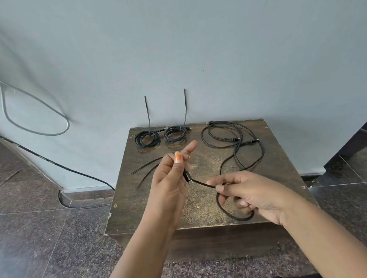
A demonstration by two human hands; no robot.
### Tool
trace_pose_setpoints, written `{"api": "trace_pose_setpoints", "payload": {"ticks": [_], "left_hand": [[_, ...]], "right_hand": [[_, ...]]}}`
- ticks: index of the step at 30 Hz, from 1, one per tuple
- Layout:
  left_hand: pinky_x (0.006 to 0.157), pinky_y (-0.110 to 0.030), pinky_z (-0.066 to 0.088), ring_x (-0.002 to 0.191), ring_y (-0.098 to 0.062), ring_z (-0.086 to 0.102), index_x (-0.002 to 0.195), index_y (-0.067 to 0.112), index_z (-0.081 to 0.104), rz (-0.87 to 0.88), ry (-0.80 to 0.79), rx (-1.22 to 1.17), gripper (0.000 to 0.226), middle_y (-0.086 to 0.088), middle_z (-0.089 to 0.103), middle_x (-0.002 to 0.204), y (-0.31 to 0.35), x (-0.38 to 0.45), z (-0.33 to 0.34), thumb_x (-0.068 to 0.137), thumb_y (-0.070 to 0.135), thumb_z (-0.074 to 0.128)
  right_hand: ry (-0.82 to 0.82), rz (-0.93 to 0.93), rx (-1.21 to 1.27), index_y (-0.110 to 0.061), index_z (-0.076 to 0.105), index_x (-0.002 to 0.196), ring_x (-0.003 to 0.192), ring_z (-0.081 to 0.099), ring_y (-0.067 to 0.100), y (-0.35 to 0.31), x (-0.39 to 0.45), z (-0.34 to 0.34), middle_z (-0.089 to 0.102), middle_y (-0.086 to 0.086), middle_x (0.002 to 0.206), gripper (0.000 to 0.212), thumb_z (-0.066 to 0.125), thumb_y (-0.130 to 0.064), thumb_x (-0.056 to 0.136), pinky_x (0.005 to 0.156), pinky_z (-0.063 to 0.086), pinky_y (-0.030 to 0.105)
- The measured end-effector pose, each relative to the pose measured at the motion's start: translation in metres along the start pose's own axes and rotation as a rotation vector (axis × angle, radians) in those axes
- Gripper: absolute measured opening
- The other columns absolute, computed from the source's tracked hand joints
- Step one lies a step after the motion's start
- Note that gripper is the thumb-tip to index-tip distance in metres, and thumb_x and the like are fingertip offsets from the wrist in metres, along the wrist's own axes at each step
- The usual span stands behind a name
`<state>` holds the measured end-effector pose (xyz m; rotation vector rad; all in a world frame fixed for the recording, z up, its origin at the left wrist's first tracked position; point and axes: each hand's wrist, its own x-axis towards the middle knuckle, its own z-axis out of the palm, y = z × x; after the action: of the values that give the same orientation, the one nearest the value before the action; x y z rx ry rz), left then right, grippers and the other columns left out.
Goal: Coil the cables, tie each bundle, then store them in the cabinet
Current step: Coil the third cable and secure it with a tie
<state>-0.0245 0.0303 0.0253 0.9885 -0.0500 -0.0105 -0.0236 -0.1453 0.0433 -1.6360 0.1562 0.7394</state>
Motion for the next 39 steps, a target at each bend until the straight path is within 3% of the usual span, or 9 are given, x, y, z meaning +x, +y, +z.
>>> {"api": "trace_pose_setpoints", "payload": {"ticks": [6,10,15,18,21,27,34,37,39], "left_hand": [[0.089,-0.006,0.038,0.117,0.011,0.049,0.09,0.025,0.055,0.242,-0.065,0.774,0.01,0.015,0.066,0.117,-0.011,-0.003,0.004,0.096,0.028,0.047],[0.099,-0.022,0.039,0.131,-0.006,0.043,0.091,0.017,0.054,0.423,-0.196,1.223,0.009,0.005,0.069,0.106,-0.025,-0.006,0.003,0.097,0.019,0.048],[0.092,-0.035,0.043,0.109,-0.022,0.058,0.086,0.009,0.06,0.471,-0.32,1.425,0.035,-0.001,0.068,0.086,-0.022,-0.008,0.004,0.097,0.036,0.042],[0.07,-0.033,0.043,0.081,-0.024,0.058,0.084,0.008,0.057,0.481,-0.272,1.413,0.025,-0.002,0.064,0.08,-0.02,-0.009,0.005,0.093,0.029,0.049],[0.061,-0.027,0.038,0.073,-0.018,0.056,0.084,0.008,0.054,0.451,-0.144,1.324,0.017,0.002,0.061,0.08,-0.016,-0.011,0.008,0.094,0.023,0.054],[0.052,-0.022,0.032,0.055,-0.003,0.047,0.085,0.012,0.053,0.424,0.119,1.199,0.012,0.005,0.066,0.082,-0.006,-0.008,0.001,0.094,0.021,0.055],[0.044,-0.012,0.028,0.045,-0.002,0.045,0.083,0.022,0.054,0.441,0.285,1.058,0.016,0.014,0.066,0.074,0.001,-0.006,-0.005,0.096,0.029,0.049],[0.044,-0.017,0.029,0.046,-0.005,0.044,0.081,0.028,0.052,0.399,0.328,1.018,0.016,0.013,0.067,0.078,0.003,-0.004,-0.009,0.097,0.03,0.048],[0.043,-0.018,0.029,0.045,-0.007,0.043,0.081,0.027,0.052,0.37,0.333,1.033,0.016,0.012,0.067,0.077,0.003,-0.003,-0.011,0.096,0.031,0.048]], "right_hand": [[-0.038,-0.188,-0.301,-0.019,0.071,0.101,0.04,0.04,-0.001,-0.006,-0.009,-0.011,0.061,-0.007,0.056,0.016,0.069,-0.026,0.086,0.04,0.028,0.008],[-0.09,-0.186,-0.293,-0.02,0.073,0.099,0.049,0.04,0.002,-0.009,-0.013,-0.016,0.063,-0.004,0.065,0.019,0.071,-0.031,0.084,0.043,0.027,0.01],[-0.098,-0.116,-0.142,-0.013,0.074,0.086,0.045,0.036,0.006,-0.012,-0.016,-0.032,0.068,0.008,0.071,0.021,0.061,-0.029,0.091,0.039,0.024,0.014],[-0.11,-0.099,-0.168,-0.009,0.072,0.092,0.054,0.055,0.011,-0.011,-0.017,-0.038,0.074,0.014,0.084,0.029,0.046,-0.021,0.097,0.043,0.034,0.017],[-0.146,-0.088,-0.147,-0.004,0.067,0.099,0.062,0.062,0.017,-0.01,-0.017,-0.043,0.074,0.017,0.09,0.034,0.036,-0.015,0.097,0.049,0.043,0.02],[-0.069,-0.07,-0.698,-0.031,0.066,0.096,0.061,0.055,-0.001,0.002,-0.005,-0.041,0.066,-0.008,0.08,0.015,0.057,-0.02,0.089,0.061,0.045,0.015],[0.542,-0.07,-1.008,-0.038,0.061,0.083,0.067,0.063,0.007,0.016,0.02,-0.071,0.066,-0.014,0.086,0.008,0.058,-0.035,0.09,0.053,0.045,0.023],[0.776,-0.066,-0.9,-0.034,0.064,0.093,0.076,0.062,0.015,0.021,0.027,-0.086,0.065,-0.008,0.093,0.009,0.055,-0.033,0.092,0.056,0.043,0.025],[0.802,-0.077,-0.583,-0.026,0.066,0.1,0.074,0.065,0.016,0.021,0.028,-0.089,0.067,-0.007,0.09,0.014,0.054,-0.03,0.093,0.058,0.049,0.028]]}}
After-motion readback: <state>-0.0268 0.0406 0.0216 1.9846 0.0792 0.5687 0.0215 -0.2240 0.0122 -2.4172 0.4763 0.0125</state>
